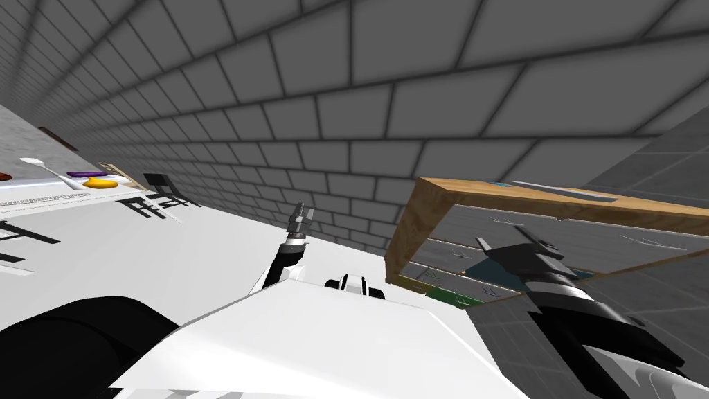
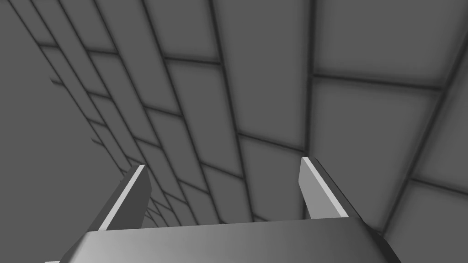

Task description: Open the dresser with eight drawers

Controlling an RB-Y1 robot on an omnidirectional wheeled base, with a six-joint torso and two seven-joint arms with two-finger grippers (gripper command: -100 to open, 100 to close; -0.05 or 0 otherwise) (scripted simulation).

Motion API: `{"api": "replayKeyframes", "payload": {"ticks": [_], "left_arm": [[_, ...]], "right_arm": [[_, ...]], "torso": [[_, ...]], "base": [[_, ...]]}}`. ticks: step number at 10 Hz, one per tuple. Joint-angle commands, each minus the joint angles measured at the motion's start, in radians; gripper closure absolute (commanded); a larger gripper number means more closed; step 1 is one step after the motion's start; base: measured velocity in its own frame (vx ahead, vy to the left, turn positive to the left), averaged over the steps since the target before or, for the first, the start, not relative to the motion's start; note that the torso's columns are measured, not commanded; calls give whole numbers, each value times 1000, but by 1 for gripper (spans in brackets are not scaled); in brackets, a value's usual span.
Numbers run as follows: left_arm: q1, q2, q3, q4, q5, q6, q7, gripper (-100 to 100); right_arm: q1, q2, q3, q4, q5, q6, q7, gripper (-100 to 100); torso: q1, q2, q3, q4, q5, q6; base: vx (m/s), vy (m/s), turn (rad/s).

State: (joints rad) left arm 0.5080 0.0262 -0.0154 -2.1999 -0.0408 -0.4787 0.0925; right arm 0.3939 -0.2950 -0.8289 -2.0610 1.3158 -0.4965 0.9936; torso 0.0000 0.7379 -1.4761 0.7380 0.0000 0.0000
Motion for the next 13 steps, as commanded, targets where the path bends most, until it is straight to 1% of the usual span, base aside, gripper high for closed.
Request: {"api": "replayKeyframes", "payload": {"ticks": [1, 3, 4, 5, 6, 7, 8, 9, 10, 11, 12, 13], "left_arm": [[0, 0, 0, 0, 0, 0, 0, 0], [0, 0, 0, 0, 0, 0, 0, 0], [0, 0, 0, 0, 0, 0, 0, 0], [0, 0, 0, 0, 0, 0, 0, 0], [0, 0, 0, 0, 0, 0, 0, 0], [0, 0, 0, 0, 0, 0, 0, 0], [0, 0, 0, 0, 0, 0, 0, 0], [0, 0, 0, 0, 0, 0, 0, 0], [0, 0, 0, 0, 0, 0, 0, 0], [0, 0, 0, 0, 0, 0, 0, 0], [0, 0, 0, 0, 0, 0, 0, 0], [0, 0, 0, 0, 0, 0, 0, 0]], "right_arm": [[-8, -26, -27, 15, 53, 12, 37, -100], [-13, -41, -50, 26, 84, 15, 67, -100], [-13, -33, -42, 25, 70, 12, 60, -100], [-5, -61, -58, 26, 68, 9, 35, -100], [-2, -68, -63, 26, 67, 8, 26, -100], [-5, -62, -60, 28, 66, 7, 38, -100], [-14, -34, -43, 26, 72, 12, 65, 100], [-11, -45, -50, 26, 70, 10, 50, 100], [28, -70, -7, -24, 59, 67, 58, 100], [28, -70, -7, -24, 59, 78, 58, 100], [72, -93, 37, -67, 49, 114, 62, 100], [73, -93, 41, -67, 49, 139, 62, 100]], "torso": [[0, 0, 0, 0, 0, 0], [0, 0, 0, 0, 0, 0], [0, 0, 0, 0, 0, 0], [0, 1, 0, 0, 0, 0], [1, -4, -2, -1, 0, 0], [1, -5, -3, -1, 0, 0], [0, 1, 0, 0, 0, 0], [-1, 8, 5, 2, -1, 0], [-5, 2, 4, -3, -8, -1], [-6, -4, -1, -4, -6, -1], [-6, -5, -3, -3, -4, 0], [-3, -4, -2, -3, -3, 0]], "base": [[15, -8, 69], [13, -8, 72], [7, -5, 14], [94, 7, -20], [132, 19, -21], [55, 9, -3], [-78, -13, 30], [-41, -26, -3], [-21, -34, -88], [-27, -36, -21], [-19, -56, -75], [-15, -48, -18]]}}
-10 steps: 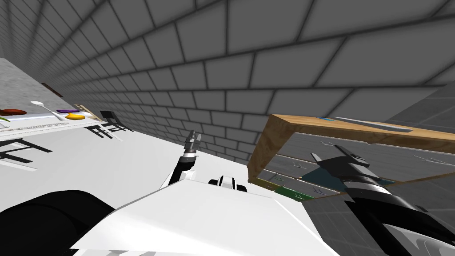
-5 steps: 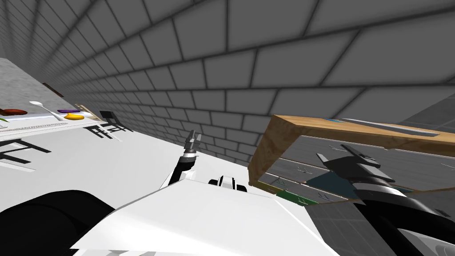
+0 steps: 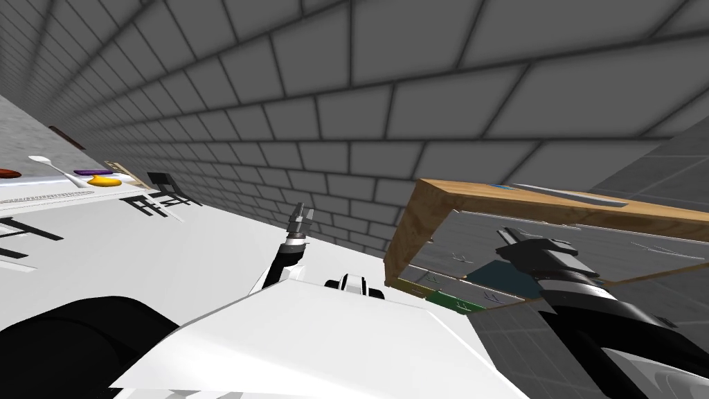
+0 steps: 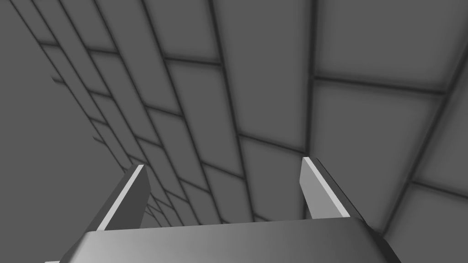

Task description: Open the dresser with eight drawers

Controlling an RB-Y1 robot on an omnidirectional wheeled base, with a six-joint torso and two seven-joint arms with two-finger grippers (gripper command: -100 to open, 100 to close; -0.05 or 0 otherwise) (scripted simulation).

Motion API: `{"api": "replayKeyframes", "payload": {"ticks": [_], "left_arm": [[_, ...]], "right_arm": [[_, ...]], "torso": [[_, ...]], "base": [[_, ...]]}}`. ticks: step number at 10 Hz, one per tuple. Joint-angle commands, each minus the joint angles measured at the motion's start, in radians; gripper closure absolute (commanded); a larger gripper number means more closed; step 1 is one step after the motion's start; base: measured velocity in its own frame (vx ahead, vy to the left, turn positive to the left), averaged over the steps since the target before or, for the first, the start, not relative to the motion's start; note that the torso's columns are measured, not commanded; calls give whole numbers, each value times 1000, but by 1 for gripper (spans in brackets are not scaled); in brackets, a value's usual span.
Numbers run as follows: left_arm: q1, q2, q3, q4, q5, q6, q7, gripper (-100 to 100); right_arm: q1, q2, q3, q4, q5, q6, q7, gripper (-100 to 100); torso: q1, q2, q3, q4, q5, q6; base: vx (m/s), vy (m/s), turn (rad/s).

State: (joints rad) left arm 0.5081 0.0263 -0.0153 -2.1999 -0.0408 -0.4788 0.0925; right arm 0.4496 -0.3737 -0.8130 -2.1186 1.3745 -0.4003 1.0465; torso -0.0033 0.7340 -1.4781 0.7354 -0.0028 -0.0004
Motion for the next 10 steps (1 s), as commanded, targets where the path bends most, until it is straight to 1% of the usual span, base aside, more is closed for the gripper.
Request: {"api": "replayKeyframes", "payload": {"ticks": [1, 2, 3, 4, 5, 6, 7, 8, 9, 10], "left_arm": [[0, 0, 0, 0, 0, 0, 0, 0], [0, 0, 0, 0, 0, 0, 0, 0], [0, 0, 0, 0, 0, 0, 0, 0], [0, 0, 0, 0, 0, 0, 0, 0], [0, 0, 0, 0, 0, 0, 0, 0], [0, 0, 0, 0, 0, 0, 0, 0], [0, 0, 0, 0, 0, 0, 0, 0], [0, 0, 0, 0, 0, 0, 0, 0], [0, 0, 0, 0, 0, 0, 0, 0], [0, 0, 0, 0, 0, 0, 0, 0]], "right_arm": [[62, -37, 70, -53, -20, 75, 12, 100], [62, -37, 73, -53, -20, 104, 12, 100], [106, -59, 118, -96, -30, 135, 16, 100], [106, -59, 120, -96, -30, 165, 16, 100], [151, -82, 167, -140, -39, 195, 20, 100], [151, -82, 168, -140, -39, 220, 20, 100], [151, -82, 168, -140, -39, 227, 20, 100], [196, -104, 216, -183, -49, 266, 23, 100], [196, -104, 216, -183, -49, 288, 23, 100], [241, -127, 258, -227, -59, 317, 27, 100]], "torso": [[0, 1, 1, 1, 1, 2], [1, 3, 2, 2, 1, 1], [0, 5, 3, 3, 2, 2], [1, 5, 3, 2, 1, 1], [1, 5, 3, 3, 2, 3], [1, 4, 3, 2, 1, 1], [1, 3, 2, 2, 2, 1], [1, 3, 1, 3, 2, 2], [1, 5, 2, 3, 2, 2], [0, 5, 3, 3, 2, 2]], "base": [[-10, -62, -84], [-19, -46, -22], [-24, -59, -73], [-24, -40, -22], [-11, -50, -91], [-12, -41, -30], [-12, -11, 20], [-9, -46, -93], [-15, -44, -35], [-18, -57, -76]]}}
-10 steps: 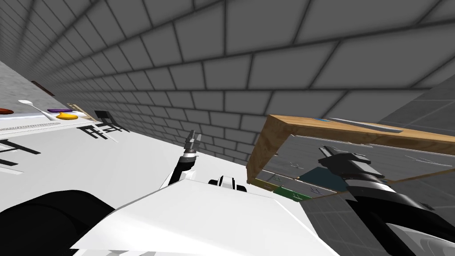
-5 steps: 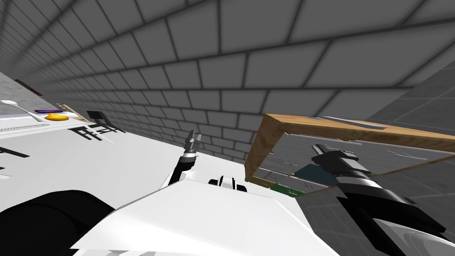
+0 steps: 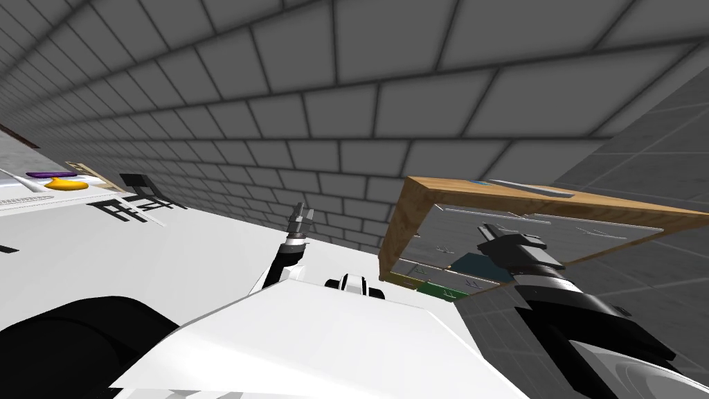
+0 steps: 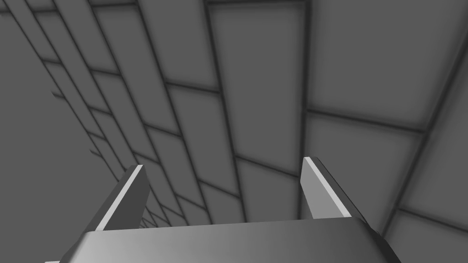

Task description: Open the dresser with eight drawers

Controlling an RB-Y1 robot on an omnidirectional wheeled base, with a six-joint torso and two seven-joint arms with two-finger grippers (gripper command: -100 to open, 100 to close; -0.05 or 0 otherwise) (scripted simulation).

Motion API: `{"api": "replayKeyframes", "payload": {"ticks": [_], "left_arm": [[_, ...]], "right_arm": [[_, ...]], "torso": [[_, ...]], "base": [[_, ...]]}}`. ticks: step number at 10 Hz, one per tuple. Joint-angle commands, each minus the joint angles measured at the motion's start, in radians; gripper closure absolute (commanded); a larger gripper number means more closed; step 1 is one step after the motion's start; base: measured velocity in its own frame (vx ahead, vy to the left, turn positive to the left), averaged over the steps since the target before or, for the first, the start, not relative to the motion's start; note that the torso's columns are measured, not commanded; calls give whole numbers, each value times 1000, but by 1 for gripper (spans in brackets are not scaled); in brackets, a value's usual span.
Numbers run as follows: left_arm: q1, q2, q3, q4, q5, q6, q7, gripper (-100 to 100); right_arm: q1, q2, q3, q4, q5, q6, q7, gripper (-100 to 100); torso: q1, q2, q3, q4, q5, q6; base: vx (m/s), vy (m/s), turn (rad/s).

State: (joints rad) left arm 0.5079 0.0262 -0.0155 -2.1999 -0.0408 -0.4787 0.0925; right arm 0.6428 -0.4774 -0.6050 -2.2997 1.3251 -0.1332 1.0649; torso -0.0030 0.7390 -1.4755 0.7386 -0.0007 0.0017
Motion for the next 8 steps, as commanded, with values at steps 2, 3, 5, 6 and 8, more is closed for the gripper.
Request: {"api": "replayKeyframes", "payload": {"ticks": [2, 3, 5, 6, 8], "left_arm": [[0, 0, 0, 0, 0, 0, 0, 0], [0, 0, 0, 0, 0, 0, 0, 0], [0, 0, 0, 0, 0, 0, 0, 0], [0, 0, 0, 0, 0, 0, 0, 0], [0, 0, 0, 0, 0, 0, 0, 0]], "right_arm": [[48, -23, 55, -46, -10, 82, 9, 100], [93, -46, 103, -89, -20, 121, 12, 100], [137, -68, 150, -132, -30, 204, 16, 100], [177, -91, 182, -172, -39, 232, 20, 100], [172, -87, 187, -176, -36, 247, 21, 100]], "torso": [[1, -1, 0, -1, -1, -1], [1, -2, -1, -1, 0, 0], [-1, -2, 0, -2, -2, -1], [-2, -2, 0, -2, -3, -1], [-2, -5, -2, -4, -4, -1]], "base": [[-17, -28, -5], [-4, -35, -105], [-23, -63, -63], [-25, -79, -77], [-13, -31, -5]]}}
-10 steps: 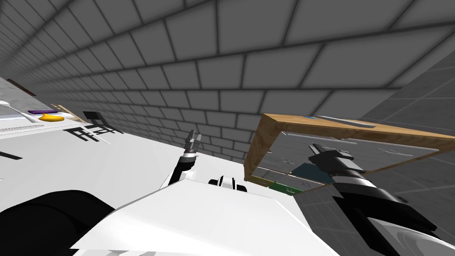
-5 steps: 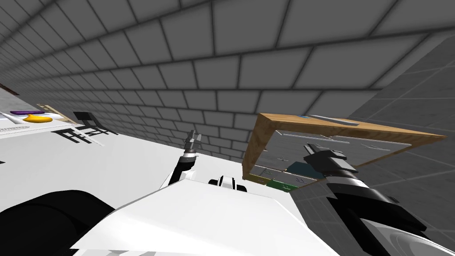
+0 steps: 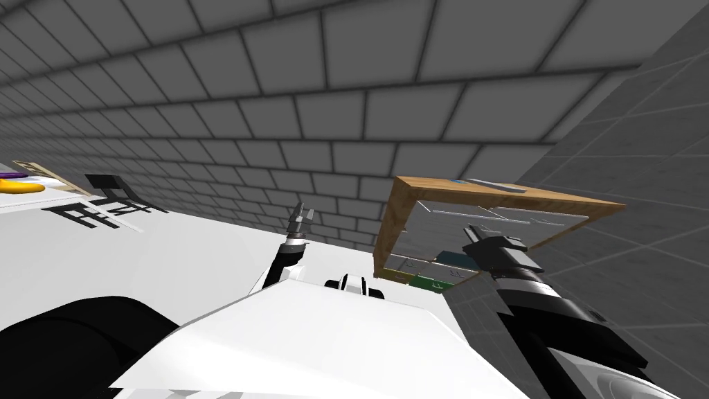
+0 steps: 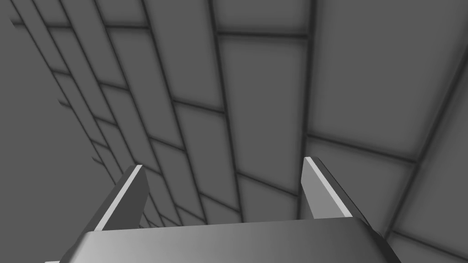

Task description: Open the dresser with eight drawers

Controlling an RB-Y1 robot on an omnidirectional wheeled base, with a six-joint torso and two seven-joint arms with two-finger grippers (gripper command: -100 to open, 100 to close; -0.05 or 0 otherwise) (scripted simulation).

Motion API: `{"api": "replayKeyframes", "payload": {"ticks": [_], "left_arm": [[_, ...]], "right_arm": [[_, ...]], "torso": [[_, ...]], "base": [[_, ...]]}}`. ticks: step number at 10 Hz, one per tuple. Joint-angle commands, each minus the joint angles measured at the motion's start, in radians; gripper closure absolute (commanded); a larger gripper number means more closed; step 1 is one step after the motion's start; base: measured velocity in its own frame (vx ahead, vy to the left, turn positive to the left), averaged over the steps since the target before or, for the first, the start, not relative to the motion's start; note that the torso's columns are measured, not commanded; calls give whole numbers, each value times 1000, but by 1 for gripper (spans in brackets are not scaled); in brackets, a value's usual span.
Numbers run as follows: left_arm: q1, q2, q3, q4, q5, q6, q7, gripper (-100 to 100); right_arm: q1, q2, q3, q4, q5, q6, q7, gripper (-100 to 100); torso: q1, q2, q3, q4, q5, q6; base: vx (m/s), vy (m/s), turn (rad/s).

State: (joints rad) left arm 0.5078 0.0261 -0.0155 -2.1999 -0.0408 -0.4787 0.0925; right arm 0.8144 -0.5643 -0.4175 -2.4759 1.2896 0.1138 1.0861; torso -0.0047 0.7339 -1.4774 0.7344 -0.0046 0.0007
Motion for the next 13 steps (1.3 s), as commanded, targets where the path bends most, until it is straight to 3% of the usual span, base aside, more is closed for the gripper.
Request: {"api": "replayKeyframes", "payload": {"ticks": [1, 3, 4, 12, 13], "left_arm": [[0, 0, 0, 0, 0, 0, 0, 0], [0, 0, 0, 0, 0, 0, 0, 0], [0, 0, 0, 0, 0, 0, 0, 0], [0, 0, 0, 0, 0, 0, 0, 0], [0, 0, 0, 0, 0, 0, 0, 0]], "right_arm": [[7, -1, 6, -4, -1, 0, -2, 100], [14, 0, 9, -6, -2, -3, -4, 100], [39, -40, -40, -39, -41, 13, -21, -100], [161, -155, -230, -139, -172, 4, -112, -100], [151, -134, -215, -125, -158, -10, -107, -100]], "torso": [[0, 0, -1, 1, 1, 1], [1, 8, 6, 1, -1, 0], [0, 6, 5, 1, -1, 0], [5, 8, 4, 6, 6, 0], [7, 9, 3, 8, 9, 0]], "base": [[-129, 4, -58], [-186, 15, -57], [-59, 23, -185], [77, 23, -107], [28, 7, -27]]}}
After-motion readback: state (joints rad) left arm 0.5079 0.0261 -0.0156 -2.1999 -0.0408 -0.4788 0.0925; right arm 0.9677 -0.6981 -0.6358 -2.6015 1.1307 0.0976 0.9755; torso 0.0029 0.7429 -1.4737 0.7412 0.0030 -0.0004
